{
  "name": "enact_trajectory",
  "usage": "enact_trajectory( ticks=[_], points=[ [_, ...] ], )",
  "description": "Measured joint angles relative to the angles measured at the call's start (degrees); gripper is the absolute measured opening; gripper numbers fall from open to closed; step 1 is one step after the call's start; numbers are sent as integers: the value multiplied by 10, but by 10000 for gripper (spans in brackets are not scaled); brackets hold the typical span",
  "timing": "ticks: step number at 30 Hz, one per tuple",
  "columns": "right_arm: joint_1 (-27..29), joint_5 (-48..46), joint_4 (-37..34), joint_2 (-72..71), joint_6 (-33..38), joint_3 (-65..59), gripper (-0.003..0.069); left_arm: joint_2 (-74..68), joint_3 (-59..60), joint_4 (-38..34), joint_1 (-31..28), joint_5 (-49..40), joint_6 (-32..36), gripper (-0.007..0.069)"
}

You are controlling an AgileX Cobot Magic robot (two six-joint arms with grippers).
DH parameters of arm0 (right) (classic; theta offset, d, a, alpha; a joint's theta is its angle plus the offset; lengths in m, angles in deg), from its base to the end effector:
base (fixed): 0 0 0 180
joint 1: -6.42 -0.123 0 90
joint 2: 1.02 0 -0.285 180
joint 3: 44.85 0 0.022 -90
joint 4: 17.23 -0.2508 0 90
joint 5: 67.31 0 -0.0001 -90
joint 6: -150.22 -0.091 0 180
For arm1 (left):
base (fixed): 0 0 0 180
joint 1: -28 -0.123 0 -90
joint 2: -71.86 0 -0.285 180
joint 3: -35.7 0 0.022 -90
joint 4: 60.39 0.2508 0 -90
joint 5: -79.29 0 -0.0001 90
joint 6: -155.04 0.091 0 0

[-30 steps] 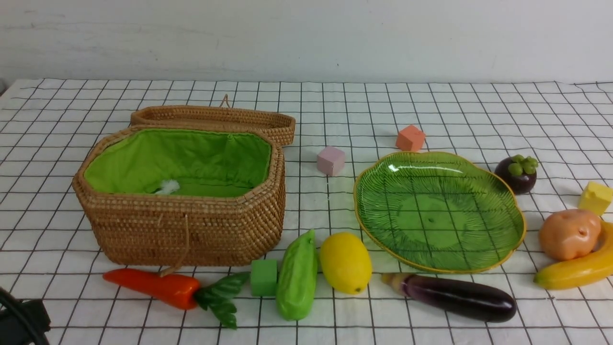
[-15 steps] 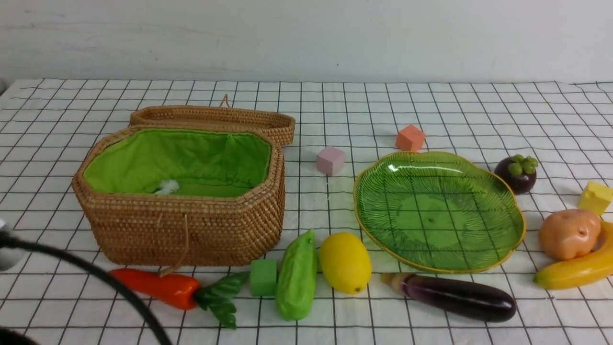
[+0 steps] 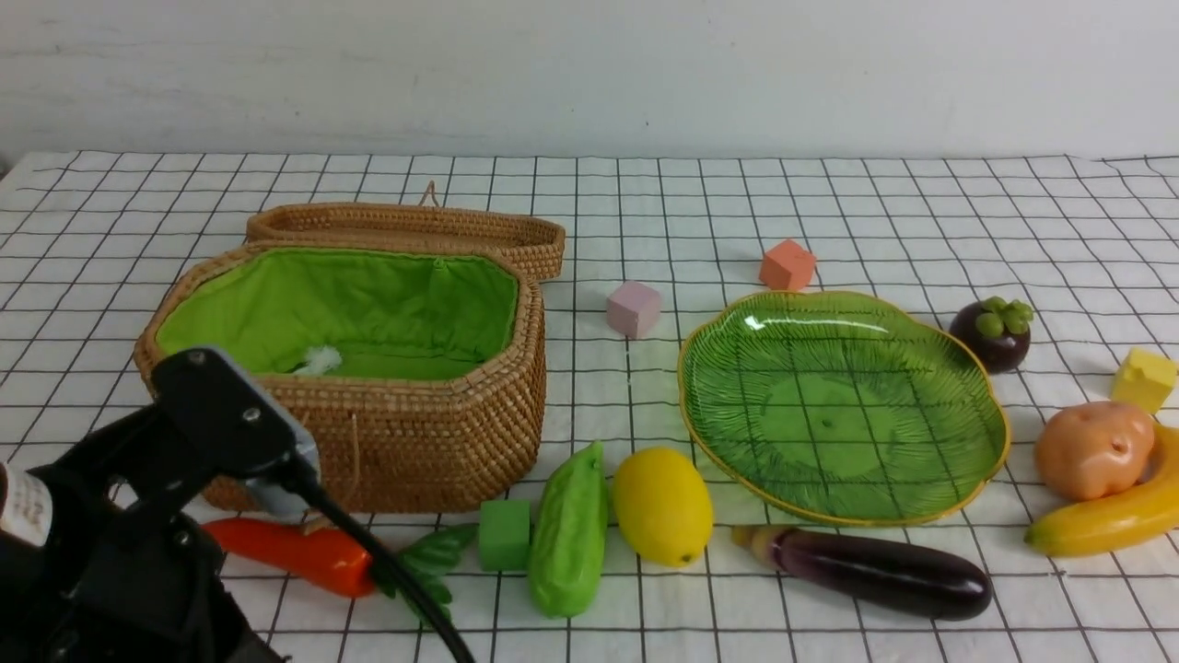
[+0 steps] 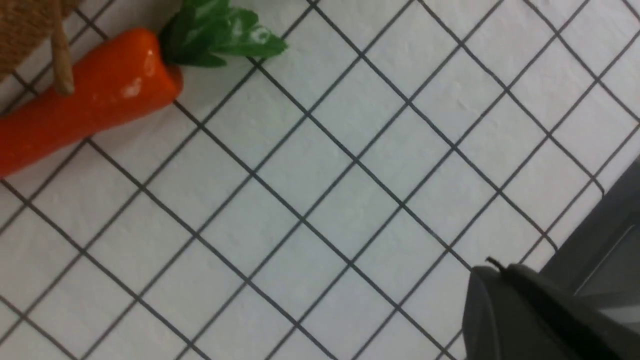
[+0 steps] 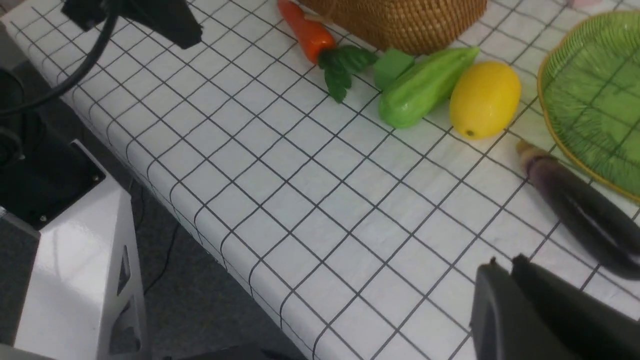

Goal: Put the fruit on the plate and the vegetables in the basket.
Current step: Use the left arm to grab a carrot and put it into the left basket

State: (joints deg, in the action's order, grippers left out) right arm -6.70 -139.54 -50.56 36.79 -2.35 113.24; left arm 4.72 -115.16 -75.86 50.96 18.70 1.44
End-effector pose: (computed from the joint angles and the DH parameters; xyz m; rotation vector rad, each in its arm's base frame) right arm 0.0289 0.0556 0.3946 -0.8325 2.0278 0.5865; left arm 0.1547 -0.0885 0.2992 1.0270 2.5107 -0.3409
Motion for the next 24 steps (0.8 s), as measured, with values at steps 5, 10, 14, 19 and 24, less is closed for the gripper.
enact_trajectory(
  ticks=[5,10,14,19,24],
  points=[
    [0,-1,-3,-2,17,2,64,-22,-1,-84,-106,7,169,-13],
    [0,-1,-9,-2,18,2,69,-78,-1,-82,-122,28,332,-12],
    [-8,-1,-11,-2,18,2,77,-129,-1,-39,-122,78,409,62],
    [-26,-1,-10,-2,20,2,80,-183,-1,7,-121,142,423,238],
    [-28,-1,-10,-2,20,2,84,-235,-1,16,-121,208,499,449]
  ],
)
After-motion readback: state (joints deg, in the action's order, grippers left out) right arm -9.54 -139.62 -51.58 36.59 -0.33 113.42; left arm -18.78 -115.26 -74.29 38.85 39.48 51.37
